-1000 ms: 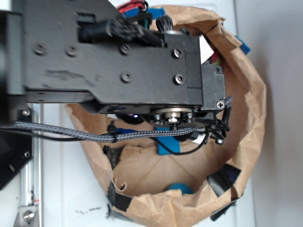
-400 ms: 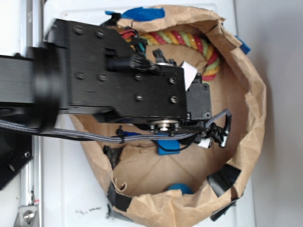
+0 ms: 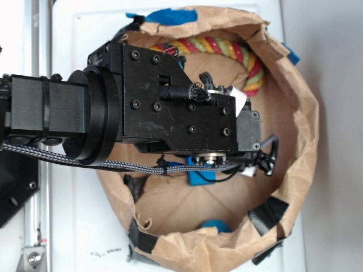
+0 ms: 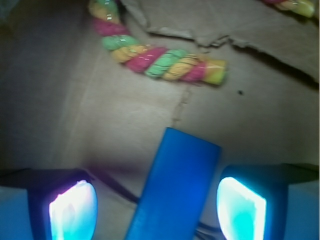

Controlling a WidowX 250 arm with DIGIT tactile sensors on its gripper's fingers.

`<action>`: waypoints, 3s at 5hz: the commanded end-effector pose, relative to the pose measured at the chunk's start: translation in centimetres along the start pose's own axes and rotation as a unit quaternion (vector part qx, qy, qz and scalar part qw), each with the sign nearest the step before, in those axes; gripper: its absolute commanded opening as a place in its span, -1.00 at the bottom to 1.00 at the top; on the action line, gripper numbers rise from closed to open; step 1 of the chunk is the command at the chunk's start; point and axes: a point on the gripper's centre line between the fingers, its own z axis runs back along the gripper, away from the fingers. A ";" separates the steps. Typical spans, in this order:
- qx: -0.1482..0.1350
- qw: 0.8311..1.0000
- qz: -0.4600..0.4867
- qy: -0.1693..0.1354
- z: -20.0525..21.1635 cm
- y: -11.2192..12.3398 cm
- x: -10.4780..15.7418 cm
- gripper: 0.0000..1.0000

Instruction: Grab the blue block.

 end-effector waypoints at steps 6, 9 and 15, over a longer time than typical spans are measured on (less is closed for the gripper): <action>0.011 1.000 -0.010 0.018 -2.7 0.5 -2.4 1.00; 0.013 0.999 0.039 0.017 -5.8 -1.3 -1.4 1.00; -0.019 0.980 -0.169 0.107 6.2 2.7 2.2 -1.00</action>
